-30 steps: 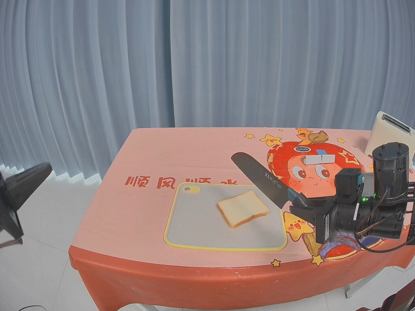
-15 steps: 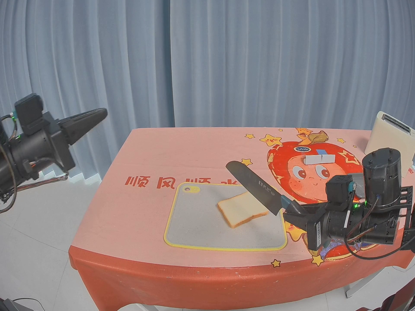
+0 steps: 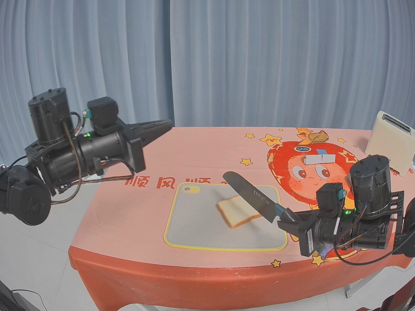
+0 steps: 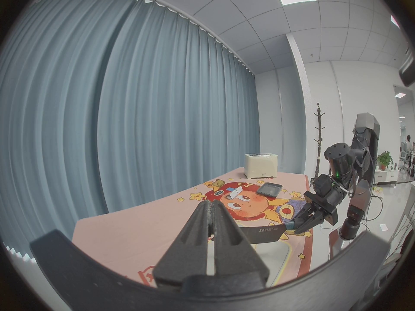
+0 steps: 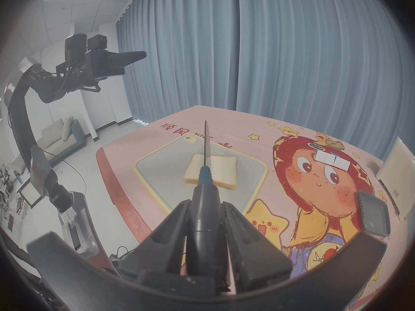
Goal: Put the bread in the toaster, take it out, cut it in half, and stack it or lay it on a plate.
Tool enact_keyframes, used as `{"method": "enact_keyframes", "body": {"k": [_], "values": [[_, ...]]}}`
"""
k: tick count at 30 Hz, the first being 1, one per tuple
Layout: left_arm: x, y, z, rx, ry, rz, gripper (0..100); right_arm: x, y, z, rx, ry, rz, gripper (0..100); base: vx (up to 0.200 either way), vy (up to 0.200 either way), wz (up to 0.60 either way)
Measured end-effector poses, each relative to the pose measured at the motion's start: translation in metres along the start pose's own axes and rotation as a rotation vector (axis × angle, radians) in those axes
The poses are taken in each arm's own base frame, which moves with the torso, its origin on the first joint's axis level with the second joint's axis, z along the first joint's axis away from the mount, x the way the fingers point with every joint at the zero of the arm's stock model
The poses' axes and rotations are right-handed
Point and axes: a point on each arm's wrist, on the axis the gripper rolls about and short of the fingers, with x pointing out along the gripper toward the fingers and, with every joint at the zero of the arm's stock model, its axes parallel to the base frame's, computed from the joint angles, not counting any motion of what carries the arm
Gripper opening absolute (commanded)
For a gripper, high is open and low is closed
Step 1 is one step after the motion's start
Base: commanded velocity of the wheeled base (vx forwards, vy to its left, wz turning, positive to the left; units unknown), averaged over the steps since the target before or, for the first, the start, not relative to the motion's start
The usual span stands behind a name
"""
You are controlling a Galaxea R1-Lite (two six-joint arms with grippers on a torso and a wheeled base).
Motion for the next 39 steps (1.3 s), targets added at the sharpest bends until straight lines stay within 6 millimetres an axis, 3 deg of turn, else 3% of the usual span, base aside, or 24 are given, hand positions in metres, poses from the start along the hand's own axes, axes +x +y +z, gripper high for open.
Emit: {"method": "enact_keyframes", "body": {"k": [8,17,25,39], "values": [[0.038,-0.022,-0.014,-0.013,0.038,-0.026,0,0.002,0.002,-0.001,0.005,0.008,-0.013,0,0.000,0.000,0.00],[0.071,-0.031,-0.036,-0.036,0.090,-0.077,0,0.005,0.005,-0.002,0.001,0.015,-0.008,0,0.000,0.000,0.00],[0.102,-0.038,-0.043,-0.056,0.086,-0.078,0,0.007,0.006,-0.003,-0.002,0.023,-0.006,0,0.000,0.000,0.00],[0.122,-0.037,-0.069,-0.075,0.139,-0.088,0,0.015,0.004,-0.001,0.004,0.035,-0.017,0,0.000,0.000,0.00]]}}
